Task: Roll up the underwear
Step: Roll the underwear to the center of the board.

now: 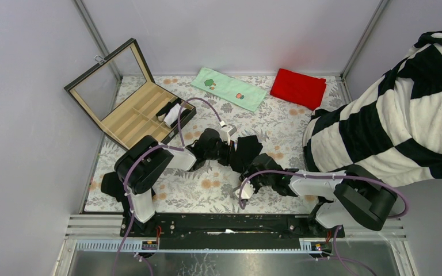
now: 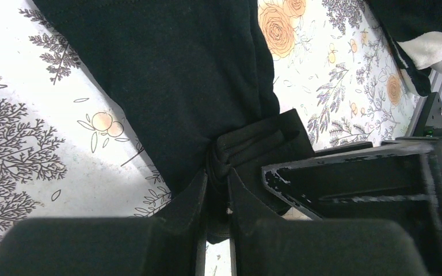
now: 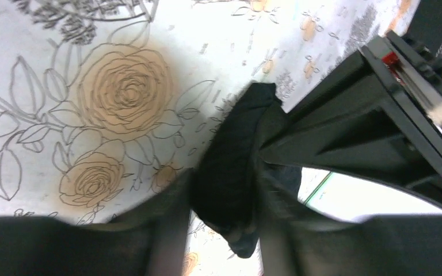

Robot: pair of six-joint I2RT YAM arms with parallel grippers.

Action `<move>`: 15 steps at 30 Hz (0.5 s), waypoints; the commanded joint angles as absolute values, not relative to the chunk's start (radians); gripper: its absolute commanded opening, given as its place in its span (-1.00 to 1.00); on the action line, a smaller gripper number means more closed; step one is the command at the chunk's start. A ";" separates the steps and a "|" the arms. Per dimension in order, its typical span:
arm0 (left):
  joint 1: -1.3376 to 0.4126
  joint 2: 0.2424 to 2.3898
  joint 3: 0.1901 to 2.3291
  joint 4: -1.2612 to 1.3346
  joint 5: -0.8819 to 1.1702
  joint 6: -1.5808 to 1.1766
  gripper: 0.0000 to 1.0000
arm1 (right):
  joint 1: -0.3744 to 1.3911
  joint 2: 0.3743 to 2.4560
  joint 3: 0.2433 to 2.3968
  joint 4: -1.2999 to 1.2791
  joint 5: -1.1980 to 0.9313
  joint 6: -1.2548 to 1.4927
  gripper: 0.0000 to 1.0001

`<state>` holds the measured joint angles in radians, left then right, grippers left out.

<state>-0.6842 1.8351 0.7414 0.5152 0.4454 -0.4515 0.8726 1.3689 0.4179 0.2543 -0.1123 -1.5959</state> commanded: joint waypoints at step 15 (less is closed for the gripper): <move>-0.527 1.555 0.481 0.470 0.289 -0.619 0.06 | 0.917 1.384 0.334 0.478 -0.139 -1.373 -1.00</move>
